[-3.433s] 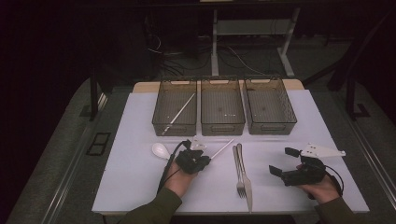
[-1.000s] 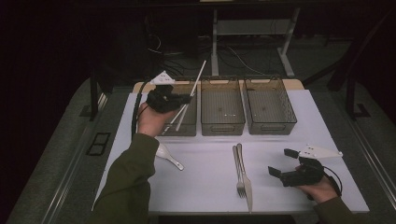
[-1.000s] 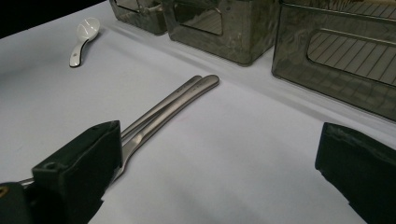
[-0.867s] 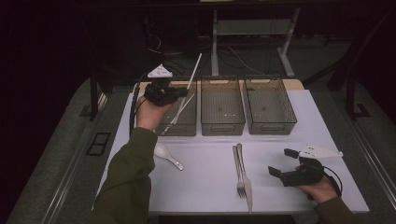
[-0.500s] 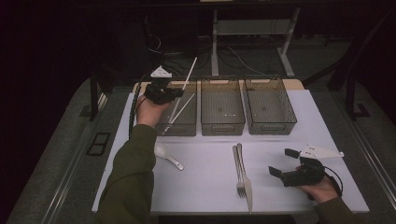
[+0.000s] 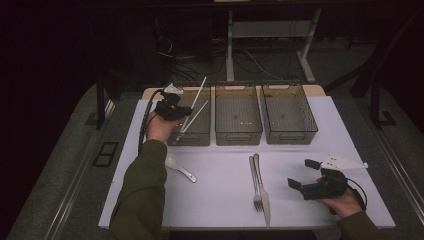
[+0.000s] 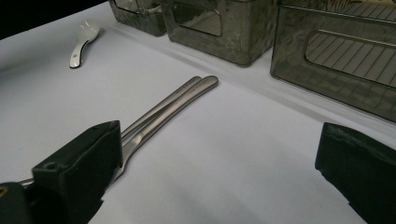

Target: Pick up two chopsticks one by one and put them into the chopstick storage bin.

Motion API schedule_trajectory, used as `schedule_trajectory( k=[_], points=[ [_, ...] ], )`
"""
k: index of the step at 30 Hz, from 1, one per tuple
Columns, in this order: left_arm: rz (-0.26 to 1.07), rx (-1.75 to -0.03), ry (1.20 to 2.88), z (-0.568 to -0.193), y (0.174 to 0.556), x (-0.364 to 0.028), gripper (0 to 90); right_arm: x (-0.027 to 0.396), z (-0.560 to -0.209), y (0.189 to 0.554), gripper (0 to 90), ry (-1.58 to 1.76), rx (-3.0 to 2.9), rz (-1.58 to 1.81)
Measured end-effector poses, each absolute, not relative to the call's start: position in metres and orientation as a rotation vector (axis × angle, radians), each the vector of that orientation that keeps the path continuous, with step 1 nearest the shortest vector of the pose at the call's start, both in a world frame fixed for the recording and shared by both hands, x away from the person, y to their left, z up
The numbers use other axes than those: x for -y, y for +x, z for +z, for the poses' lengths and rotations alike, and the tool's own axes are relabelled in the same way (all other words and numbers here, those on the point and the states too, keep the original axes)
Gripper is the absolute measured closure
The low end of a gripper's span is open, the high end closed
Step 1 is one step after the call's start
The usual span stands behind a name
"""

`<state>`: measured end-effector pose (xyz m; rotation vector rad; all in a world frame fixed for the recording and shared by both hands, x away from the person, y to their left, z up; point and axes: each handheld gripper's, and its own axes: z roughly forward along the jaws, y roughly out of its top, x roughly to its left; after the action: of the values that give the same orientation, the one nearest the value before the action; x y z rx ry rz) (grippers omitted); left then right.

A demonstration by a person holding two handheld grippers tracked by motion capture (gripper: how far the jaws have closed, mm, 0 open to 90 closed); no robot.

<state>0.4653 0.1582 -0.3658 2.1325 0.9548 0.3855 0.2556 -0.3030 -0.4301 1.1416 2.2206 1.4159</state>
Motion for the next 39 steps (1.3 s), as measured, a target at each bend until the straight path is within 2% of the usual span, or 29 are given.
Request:
schedule_trajectory(
  k=[8,18,28,33,39],
  points=[
    [0.396,-0.998,2.146,-0.377,0.47,-0.157,84.3,0.303,-0.43,0.255,0.8,1.142,-2.219,1.418],
    [0.452,-1.135,2.144,-0.387,0.48,-0.151,82.5,0.303,-0.43,0.255,0.8,1.139,-2.223,1.423],
    [0.438,-1.081,2.125,-0.378,0.473,-0.152,72.7,0.303,-0.43,0.255,0.8,1.138,-2.221,1.423],
    [0.385,-1.022,2.118,-0.366,0.465,-0.153,63.4,0.303,-0.43,0.255,0.8,1.142,-2.218,1.423],
    [0.321,-0.955,2.053,-0.35,0.446,-0.152,56.3,0.303,-0.429,0.256,0.8,1.142,-2.219,1.423]
  ],
)
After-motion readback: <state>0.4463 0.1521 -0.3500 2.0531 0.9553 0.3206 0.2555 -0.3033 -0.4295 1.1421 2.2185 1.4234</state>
